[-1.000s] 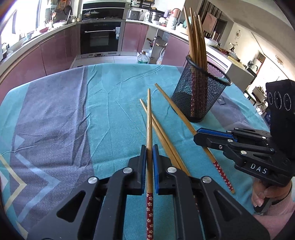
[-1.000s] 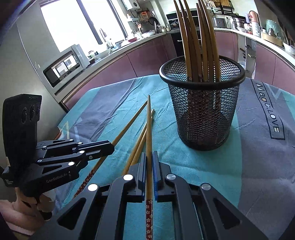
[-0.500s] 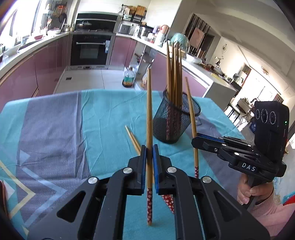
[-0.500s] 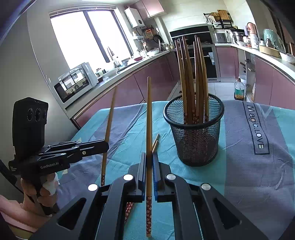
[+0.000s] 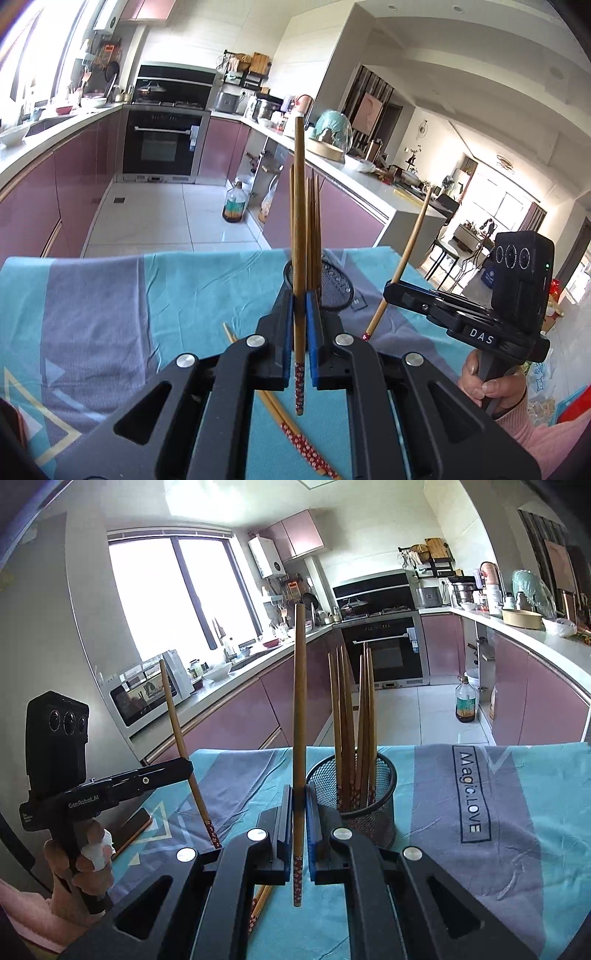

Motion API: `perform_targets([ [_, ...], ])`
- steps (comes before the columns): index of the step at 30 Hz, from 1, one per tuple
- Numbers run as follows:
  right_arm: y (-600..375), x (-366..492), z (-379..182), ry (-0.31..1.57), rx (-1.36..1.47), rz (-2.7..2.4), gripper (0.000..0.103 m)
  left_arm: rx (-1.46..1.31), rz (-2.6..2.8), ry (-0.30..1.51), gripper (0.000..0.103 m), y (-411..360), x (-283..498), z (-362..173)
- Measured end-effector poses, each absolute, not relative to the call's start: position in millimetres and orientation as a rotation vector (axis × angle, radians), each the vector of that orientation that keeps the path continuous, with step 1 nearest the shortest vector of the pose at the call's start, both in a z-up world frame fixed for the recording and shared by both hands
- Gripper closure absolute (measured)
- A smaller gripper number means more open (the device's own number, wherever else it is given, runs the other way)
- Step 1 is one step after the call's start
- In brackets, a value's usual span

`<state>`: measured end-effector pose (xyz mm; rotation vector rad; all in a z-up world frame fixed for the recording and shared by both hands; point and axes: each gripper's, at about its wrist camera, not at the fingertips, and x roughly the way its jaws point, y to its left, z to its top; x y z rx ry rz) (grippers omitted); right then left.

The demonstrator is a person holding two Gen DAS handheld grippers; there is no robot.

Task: Organize utensils
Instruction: 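Lift both held chopsticks upright above the mesh holder, then lower both chopsticks into the mesh holder beside the others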

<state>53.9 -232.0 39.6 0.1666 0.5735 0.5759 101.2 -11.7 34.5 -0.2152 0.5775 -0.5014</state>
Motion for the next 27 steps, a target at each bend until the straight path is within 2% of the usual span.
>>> perform_targets([
  [17, -251.5, 84.4, 90.4, 0.426, 0.14, 0.525, 0.098, -0.215, -0.514, 0.47, 0.095, -41.3, 156.9, 87.6],
  [27, -247.1, 109.9, 86.8, 0.446, 0.126, 0.5, 0.098, -0.184, -0.489, 0.463, 0.095, -60.8, 178.7, 89.0],
])
